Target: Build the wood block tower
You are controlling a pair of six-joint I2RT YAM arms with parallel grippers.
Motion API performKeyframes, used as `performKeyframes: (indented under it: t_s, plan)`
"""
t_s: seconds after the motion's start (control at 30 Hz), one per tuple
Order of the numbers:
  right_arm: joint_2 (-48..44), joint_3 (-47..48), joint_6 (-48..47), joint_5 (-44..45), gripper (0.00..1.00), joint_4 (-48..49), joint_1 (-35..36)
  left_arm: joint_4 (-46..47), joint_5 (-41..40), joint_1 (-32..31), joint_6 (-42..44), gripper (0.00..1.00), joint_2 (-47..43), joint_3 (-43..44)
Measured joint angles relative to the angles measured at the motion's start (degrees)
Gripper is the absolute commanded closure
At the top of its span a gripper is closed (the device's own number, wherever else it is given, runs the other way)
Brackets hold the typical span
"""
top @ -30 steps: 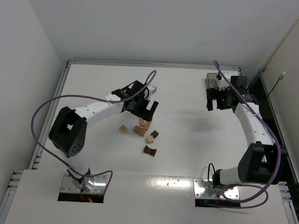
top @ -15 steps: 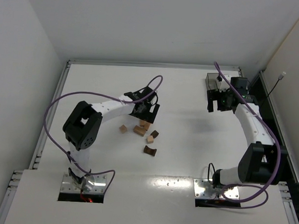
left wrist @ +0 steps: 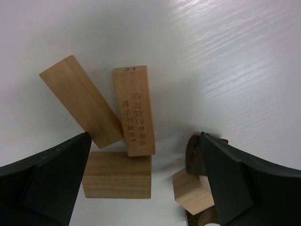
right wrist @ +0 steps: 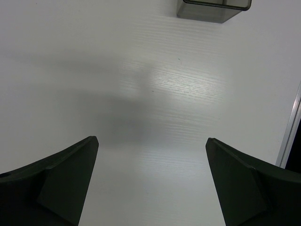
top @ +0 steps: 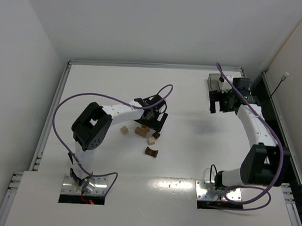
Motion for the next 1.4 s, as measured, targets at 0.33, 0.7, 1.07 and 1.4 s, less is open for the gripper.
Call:
performKeyframes:
  t_s: [0.33,0.7,1.07,1.4]
  plan:
    - [0.2,-0.2,0.0,0.0,0.04,0.0,-0.6,-0.1,-2.1,0.1,-0.5,0.00,3.4,1.1]
    - [0.8,-1.0,0.0,-0.1,0.04,0.0,-1.0,-1.0,-2.4,2.4,-1.3,0.00,7.6,7.4]
    - [1.6,-1.0,0.0,-0.5,0.04,0.1,-1.0,1.0,-1.6,7.5,-1.8,0.16,9.3,9.1]
    - [1.8,-1.0,0.0,-0.7,0.04,0.0,-1.0,5.1,-0.5,5.8,-1.7,0.24,2.5,-1.4]
